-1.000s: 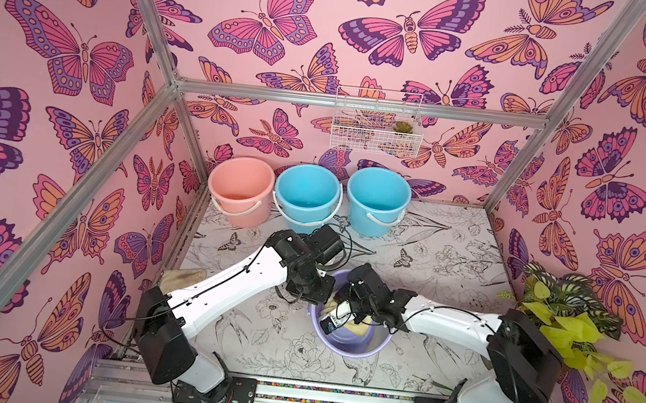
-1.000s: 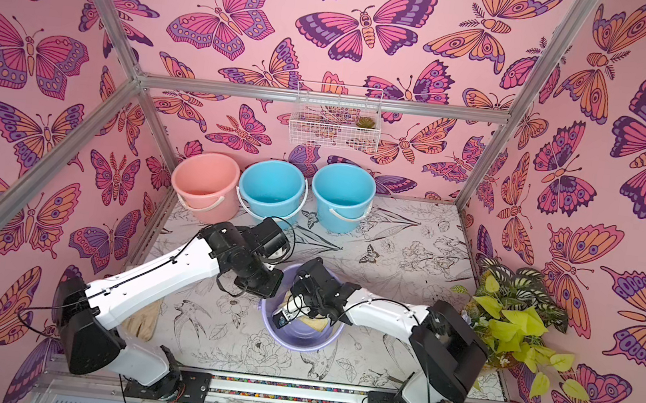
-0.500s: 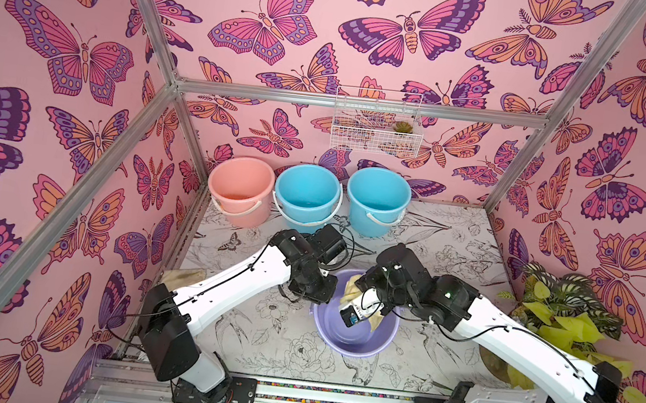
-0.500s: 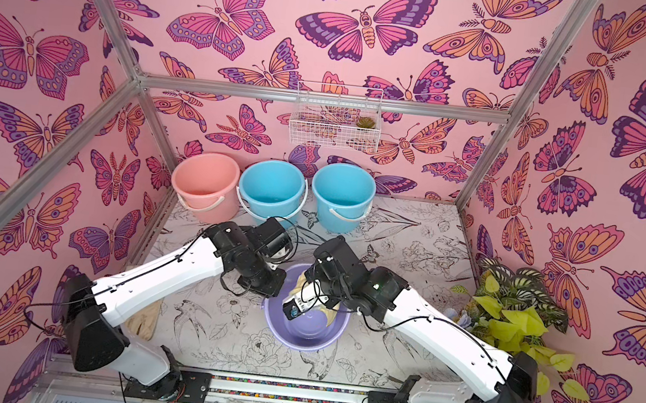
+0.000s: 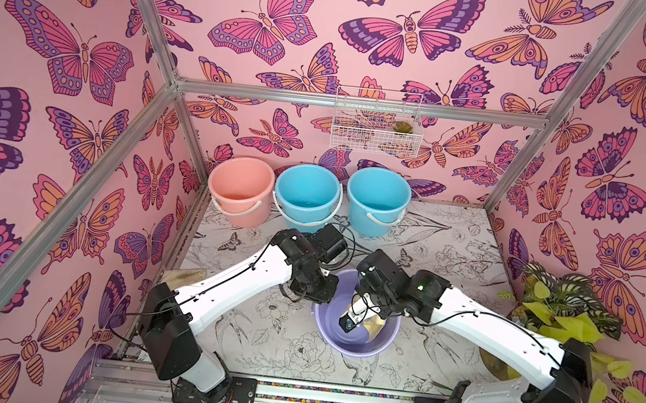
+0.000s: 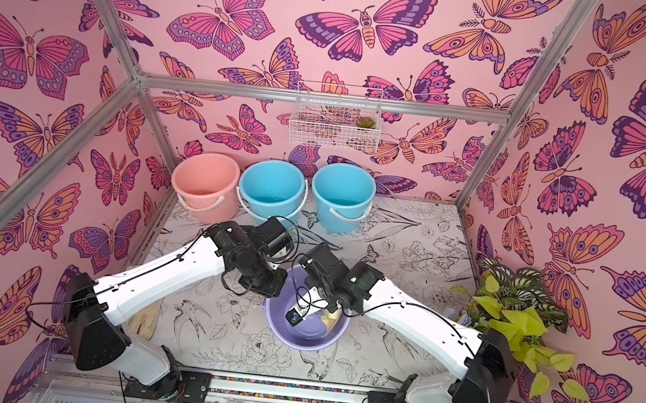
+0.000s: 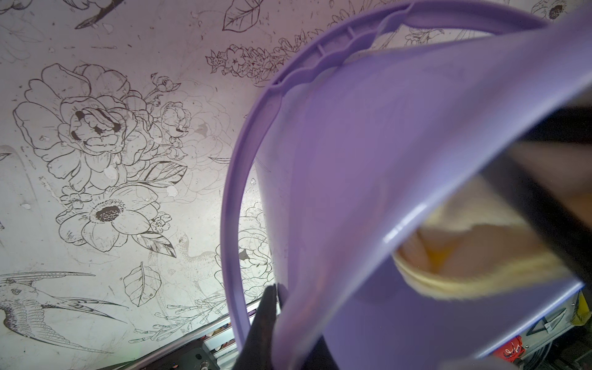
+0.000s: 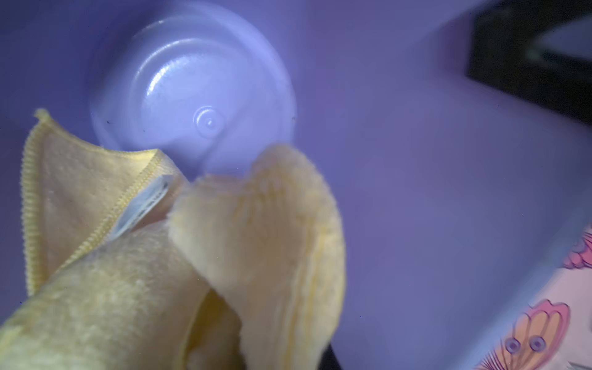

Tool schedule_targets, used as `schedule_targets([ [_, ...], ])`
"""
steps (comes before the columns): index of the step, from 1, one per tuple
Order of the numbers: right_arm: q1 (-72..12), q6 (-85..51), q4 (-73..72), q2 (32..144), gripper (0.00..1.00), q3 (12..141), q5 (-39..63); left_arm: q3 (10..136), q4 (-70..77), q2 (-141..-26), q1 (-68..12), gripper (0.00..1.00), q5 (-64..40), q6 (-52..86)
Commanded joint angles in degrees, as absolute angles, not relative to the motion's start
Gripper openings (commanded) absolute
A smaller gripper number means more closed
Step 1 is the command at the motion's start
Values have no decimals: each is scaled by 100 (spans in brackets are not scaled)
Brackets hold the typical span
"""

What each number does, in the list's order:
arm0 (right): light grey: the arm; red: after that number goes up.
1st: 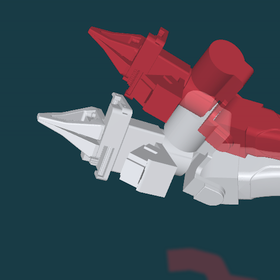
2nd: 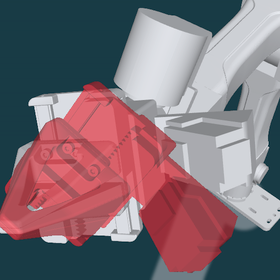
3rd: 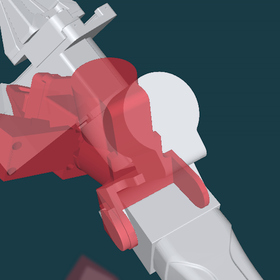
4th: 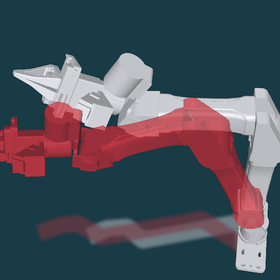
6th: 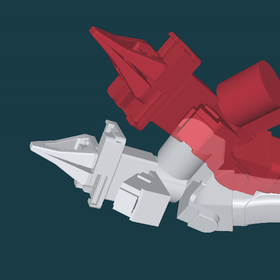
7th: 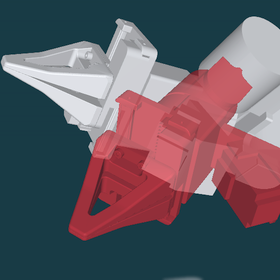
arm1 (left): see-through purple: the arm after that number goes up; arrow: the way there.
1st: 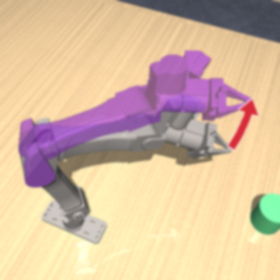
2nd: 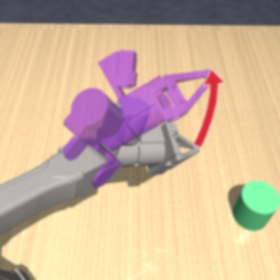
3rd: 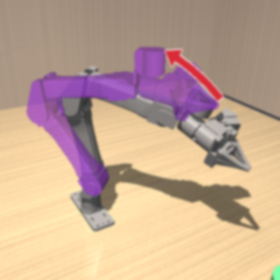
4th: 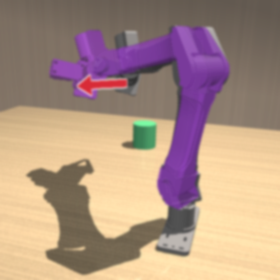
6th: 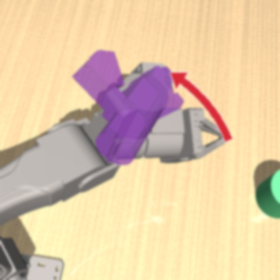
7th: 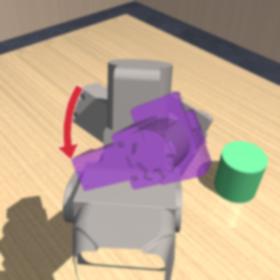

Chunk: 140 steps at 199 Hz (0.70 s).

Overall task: Wipe the inside of the bucket with a cloth
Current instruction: Wipe the dirt from the inside of the bucket.

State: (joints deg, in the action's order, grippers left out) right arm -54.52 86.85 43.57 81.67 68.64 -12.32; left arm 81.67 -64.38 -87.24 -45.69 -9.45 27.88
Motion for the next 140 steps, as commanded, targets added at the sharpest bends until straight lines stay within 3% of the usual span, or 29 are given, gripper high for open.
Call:
schedule_targets([
  [1,-5480,8488,3960,8504,0,6670,-1076,8240,-6451,-8768,-4588,0,-932,2742],
  [82,-5372,7996,1986,9990,0,5912,-606,8218,-6447,-8737,-4588,0,-932,2748],
  [140,-5353,7773,1984,10261,0,5854,-569,8209,-6451,-8734,-4588,0,-932,2733],
])
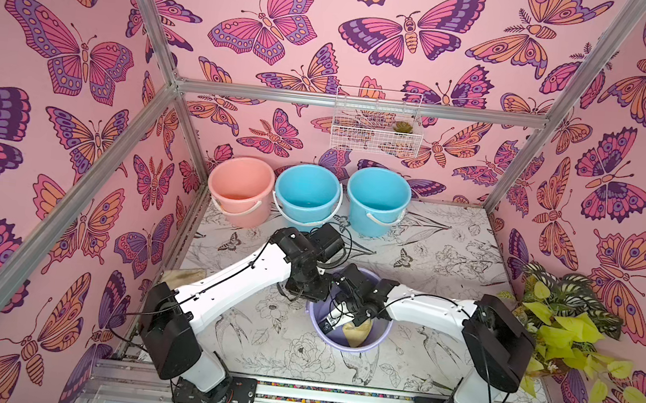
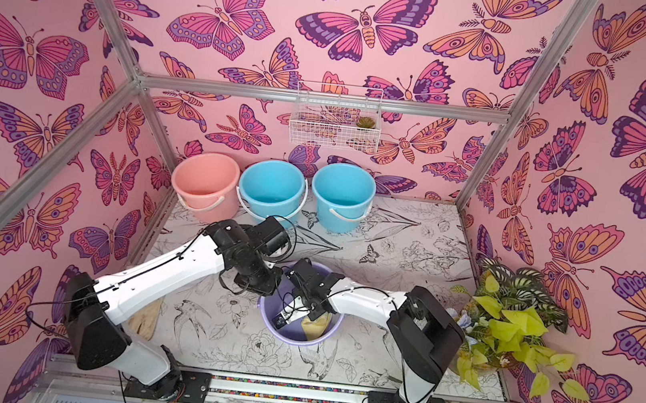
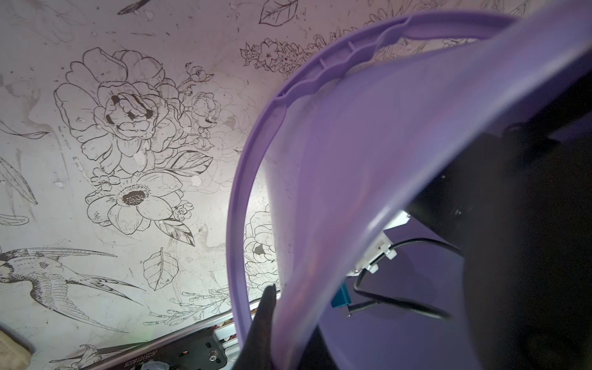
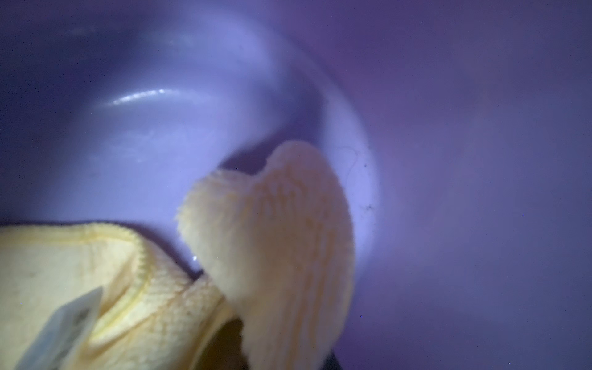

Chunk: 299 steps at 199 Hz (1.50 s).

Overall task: Wipe the inside of the bucket with a cloth
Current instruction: Wipe the dirt from the inside of the bucket.

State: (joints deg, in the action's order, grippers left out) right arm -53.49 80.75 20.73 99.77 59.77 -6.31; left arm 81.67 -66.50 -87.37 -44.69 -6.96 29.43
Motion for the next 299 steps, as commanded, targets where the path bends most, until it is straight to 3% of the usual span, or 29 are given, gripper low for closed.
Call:
schedule_targets([
  [1,-5353,7771,2016,10250,0,5858,-574,8209,-6451,-8731,-4588,0,-932,2733],
  [87,-5353,7546,5179,8837,0,7345,-255,8288,-6451,-8828,-4588,0,-923,2716],
  [174,-5352,6730,7825,8444,0,8870,-207,8253,-6451,-8807,-4588,0,-905,2741],
  [255,-5413,6636,7741,8932,0,8611,77,8288,-6451,-8842,-4597,0,-923,2753],
  [299,-5440,6747,6989,9321,0,8048,305,8297,-6451,-8805,-4597,0,-905,2769],
])
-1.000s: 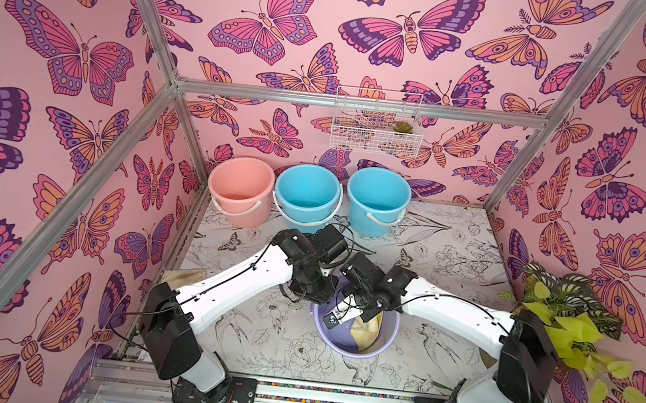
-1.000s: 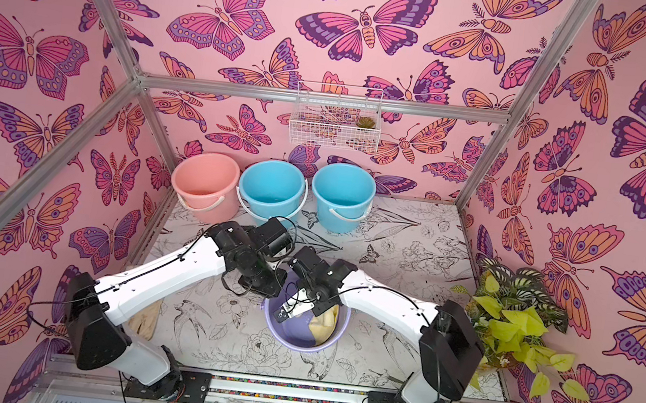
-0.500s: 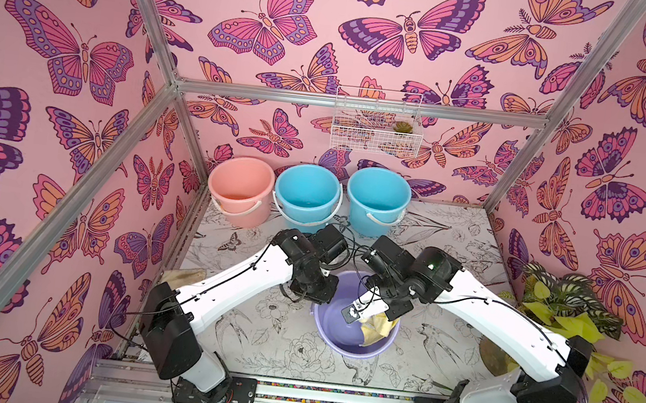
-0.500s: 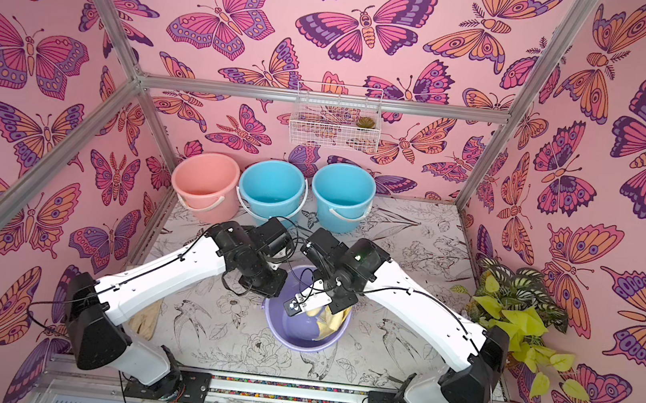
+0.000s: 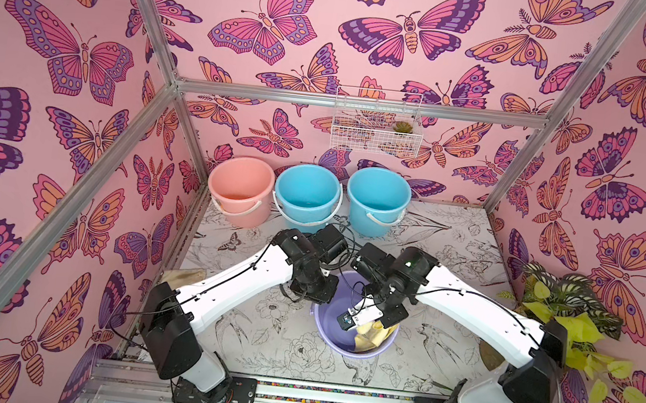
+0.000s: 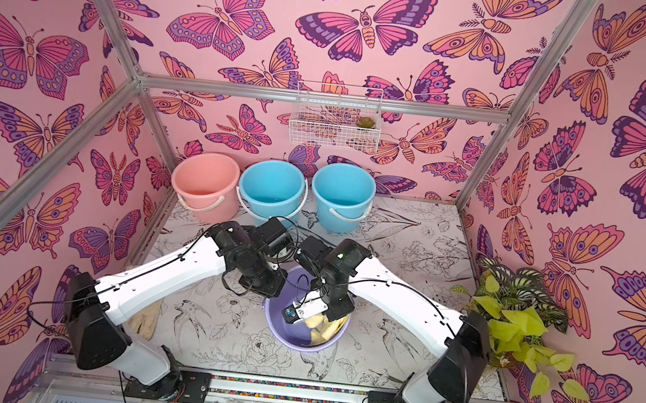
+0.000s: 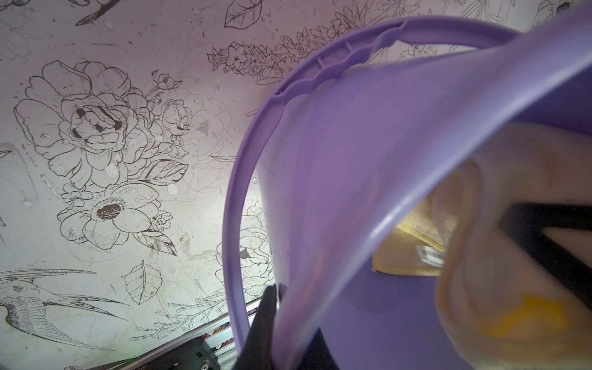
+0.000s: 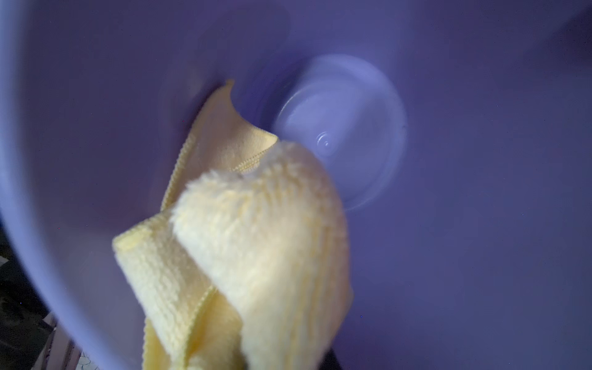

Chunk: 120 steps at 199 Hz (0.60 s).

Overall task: Wipe the inside of the bucket with a cloth
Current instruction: Wipe the dirt from the inside of the bucket.

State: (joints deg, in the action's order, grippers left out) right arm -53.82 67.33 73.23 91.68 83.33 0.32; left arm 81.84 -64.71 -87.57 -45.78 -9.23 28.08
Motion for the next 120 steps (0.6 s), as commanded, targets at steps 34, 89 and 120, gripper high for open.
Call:
schedule_targets([
  [34,-5498,6759,6516,9628,0,7722,427,8305,-6450,-8843,-4597,0,-914,2769],
  [89,-5500,6829,5384,10072,0,6951,355,8340,-6451,-8874,-4597,0,-923,2760],
  [120,-5502,6777,4826,10343,0,6654,469,8332,-6460,-8858,-4597,0,-905,2766],
])
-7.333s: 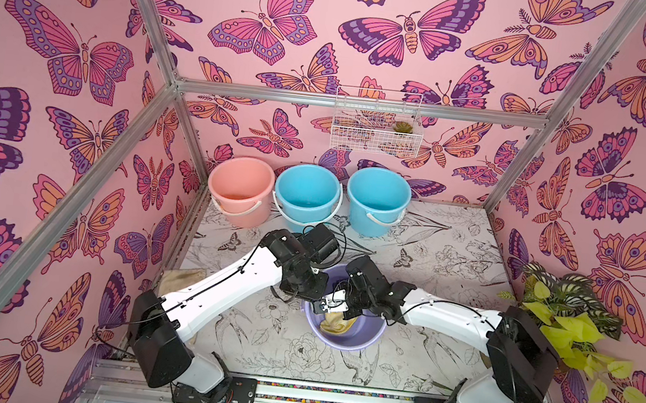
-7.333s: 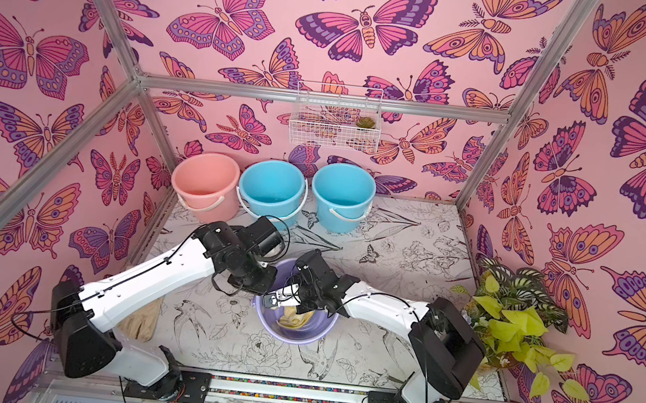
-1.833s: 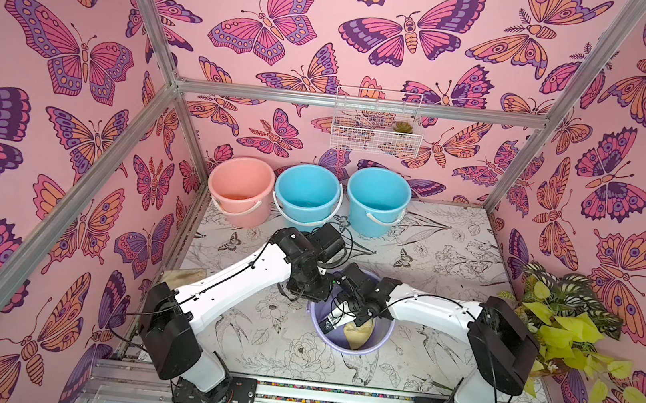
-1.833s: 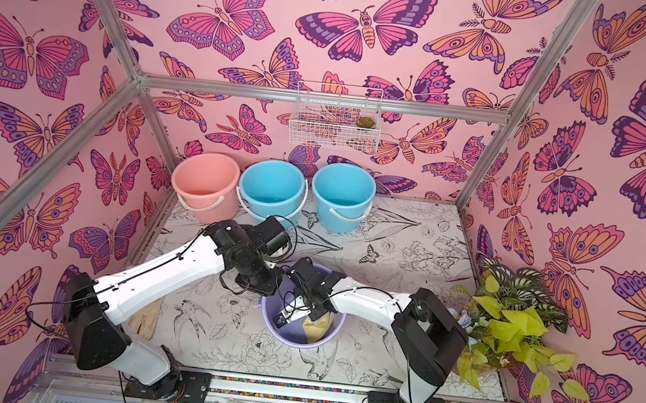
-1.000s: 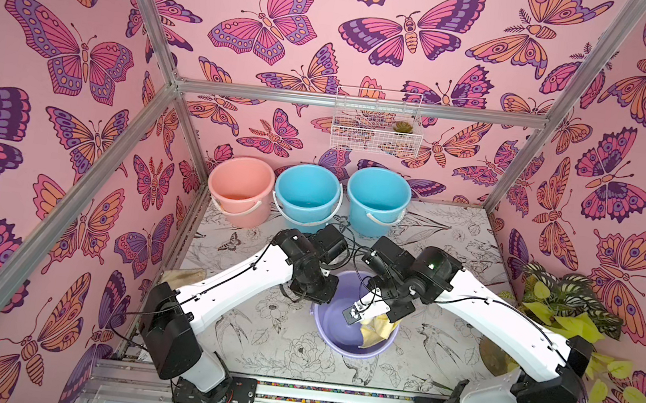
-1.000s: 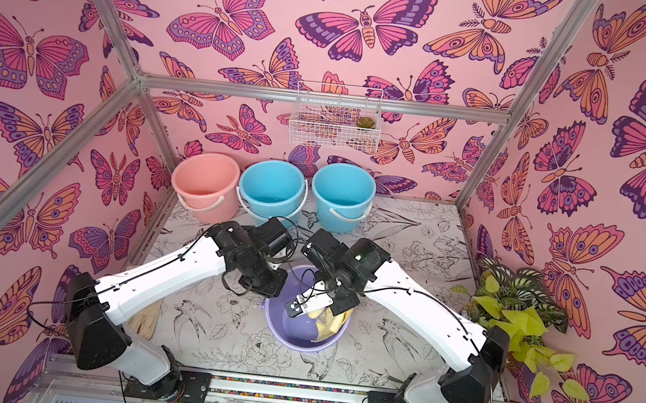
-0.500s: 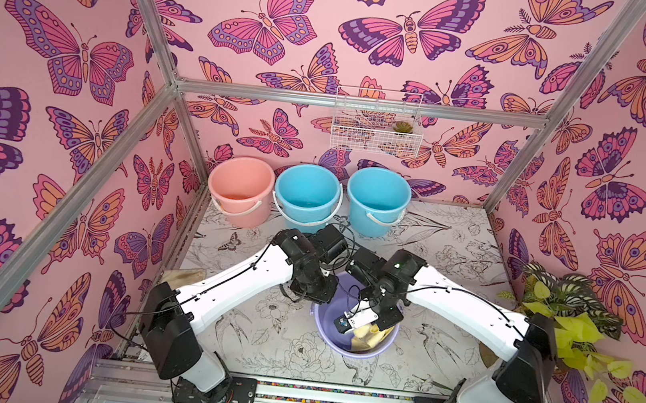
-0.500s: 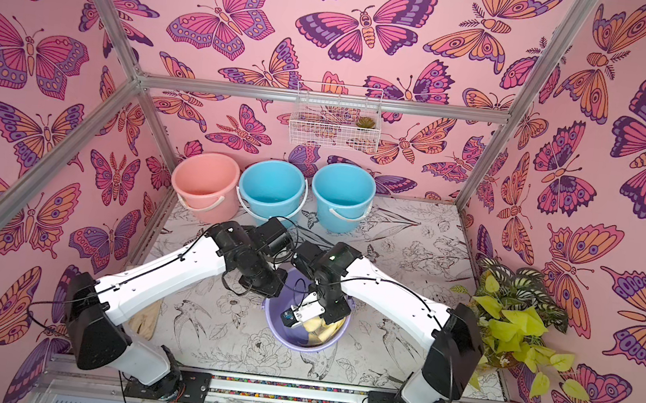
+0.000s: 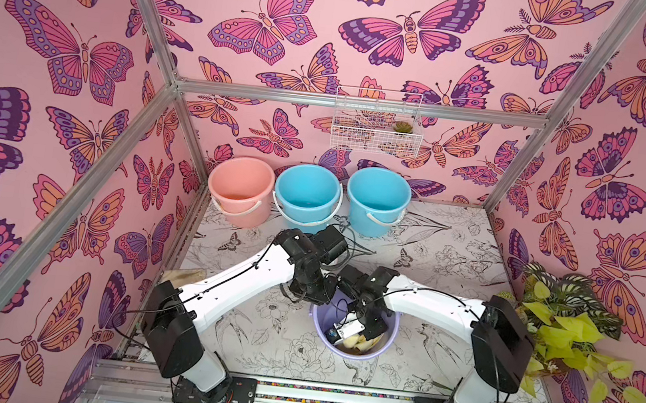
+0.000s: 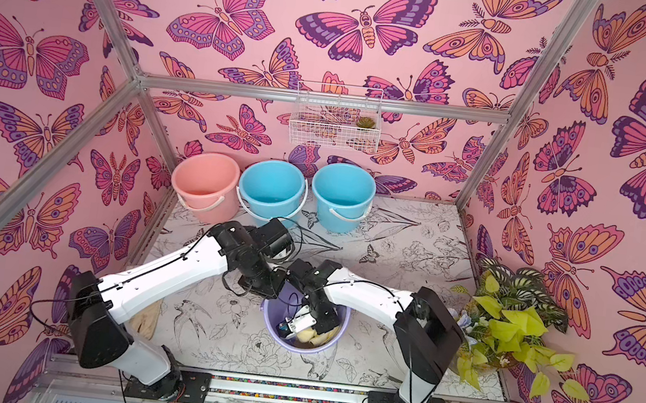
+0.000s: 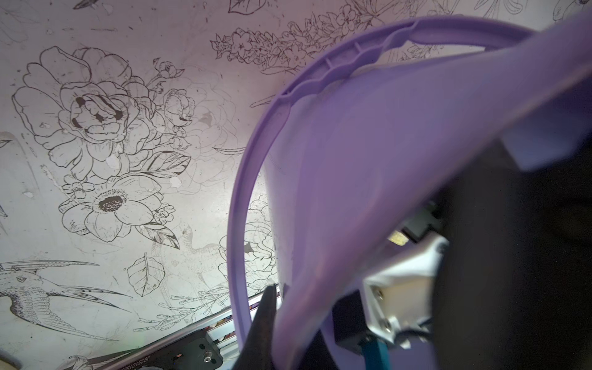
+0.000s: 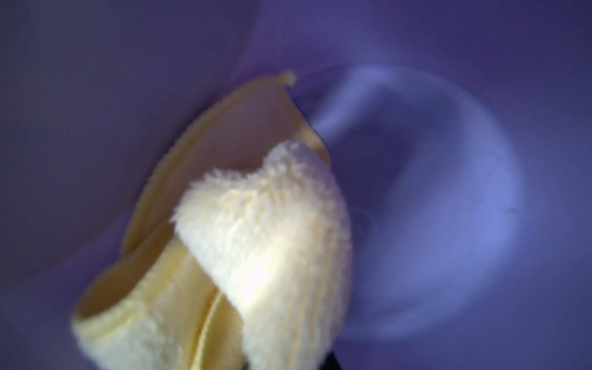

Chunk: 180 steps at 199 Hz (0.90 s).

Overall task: Wipe the inside of the bucket with a cloth
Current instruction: Wipe the dirt from the inside of the bucket.

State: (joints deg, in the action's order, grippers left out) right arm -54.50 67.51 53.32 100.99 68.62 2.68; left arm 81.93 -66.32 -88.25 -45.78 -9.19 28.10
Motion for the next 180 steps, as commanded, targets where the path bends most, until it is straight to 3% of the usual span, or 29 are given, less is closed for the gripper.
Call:
schedule_targets([
  [1,-5502,6781,4812,10348,0,6649,472,8332,-6464,-8854,-4597,0,-905,2767],
  [46,-5454,6560,4577,10371,0,6522,618,8317,-6468,-8838,-4597,0,-879,2803],
  [98,-5441,5278,4894,9336,0,6771,960,8310,-6469,-8833,-4601,0,-793,2830],
  [180,-5791,398,5099,7655,0,6797,587,8419,-6456,-8948,-4593,0,-668,2917],
])
